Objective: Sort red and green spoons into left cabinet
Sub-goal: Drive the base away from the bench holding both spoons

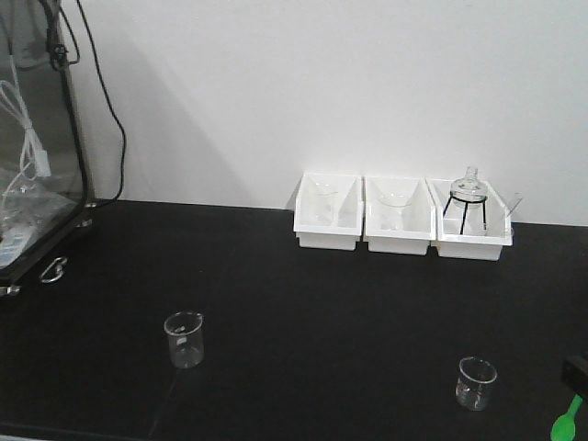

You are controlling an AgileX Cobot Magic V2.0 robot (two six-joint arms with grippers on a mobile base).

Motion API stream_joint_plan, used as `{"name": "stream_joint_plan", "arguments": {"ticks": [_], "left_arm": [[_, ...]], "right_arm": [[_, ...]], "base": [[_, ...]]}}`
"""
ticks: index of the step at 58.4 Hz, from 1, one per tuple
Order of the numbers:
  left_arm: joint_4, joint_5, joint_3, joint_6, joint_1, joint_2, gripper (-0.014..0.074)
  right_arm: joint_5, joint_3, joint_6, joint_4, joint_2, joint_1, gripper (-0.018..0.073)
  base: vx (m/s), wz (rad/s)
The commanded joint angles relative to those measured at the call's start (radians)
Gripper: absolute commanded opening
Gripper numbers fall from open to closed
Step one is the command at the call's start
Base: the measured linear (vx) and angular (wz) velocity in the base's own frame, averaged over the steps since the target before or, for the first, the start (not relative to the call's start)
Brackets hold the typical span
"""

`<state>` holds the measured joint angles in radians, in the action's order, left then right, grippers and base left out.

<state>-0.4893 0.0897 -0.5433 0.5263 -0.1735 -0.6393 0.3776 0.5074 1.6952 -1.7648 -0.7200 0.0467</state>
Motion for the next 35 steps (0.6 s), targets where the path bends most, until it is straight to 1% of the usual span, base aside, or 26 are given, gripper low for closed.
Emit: {"name": "stream_joint_plan", "arguments": {"ticks": [1,17,35], "left_arm": [[-0.013,-0.07,-0.029,-0.006,-0.006,0.003,-0.0003],[-0.013,-0.07,-0.029,-0.006,-0.006,0.003,-0.0003],[-0.013,-0.07,-0.029,-0.006,-0.006,0.003,-0.0003]], "right_arm": [[-0.017,0.036,-0.001,-0.022,0.005,0.005,-0.0003],[-0.017,0.036,-0.001,-0.022,0.005,0.005,-0.0003],[-0.017,0.036,-0.001,-0.022,0.005,0.005,-0.0003]], "base": [[-0.25,0.27],[-0.22,0.35],[-0.14,0.49]]}}
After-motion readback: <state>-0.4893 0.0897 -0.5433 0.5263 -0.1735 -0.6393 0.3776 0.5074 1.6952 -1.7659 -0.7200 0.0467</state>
